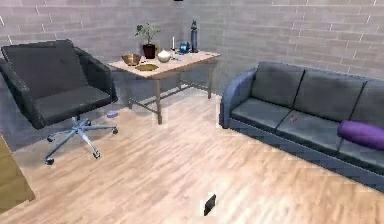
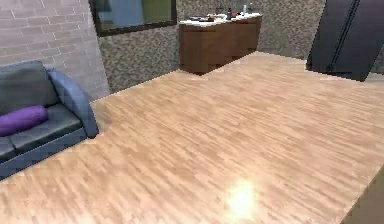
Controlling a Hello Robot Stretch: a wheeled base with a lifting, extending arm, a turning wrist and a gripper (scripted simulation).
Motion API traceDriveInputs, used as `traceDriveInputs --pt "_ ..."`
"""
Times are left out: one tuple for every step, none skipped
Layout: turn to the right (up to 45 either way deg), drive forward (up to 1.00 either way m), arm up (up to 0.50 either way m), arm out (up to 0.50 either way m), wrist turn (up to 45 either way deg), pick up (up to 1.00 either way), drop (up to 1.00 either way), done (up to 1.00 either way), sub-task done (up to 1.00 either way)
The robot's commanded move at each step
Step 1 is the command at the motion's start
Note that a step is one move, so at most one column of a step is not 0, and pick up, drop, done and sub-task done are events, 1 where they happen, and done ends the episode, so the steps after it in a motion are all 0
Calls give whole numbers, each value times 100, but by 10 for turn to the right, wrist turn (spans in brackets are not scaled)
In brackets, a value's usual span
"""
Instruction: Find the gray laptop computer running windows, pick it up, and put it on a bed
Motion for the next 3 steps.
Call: traceDriveInputs --pt "-150 0 0 0 0 0 0 0 0" --pt "0 100 0 0 0 0 0 0 0" --pt "-30 0 0 0 0 0 0 0 0"
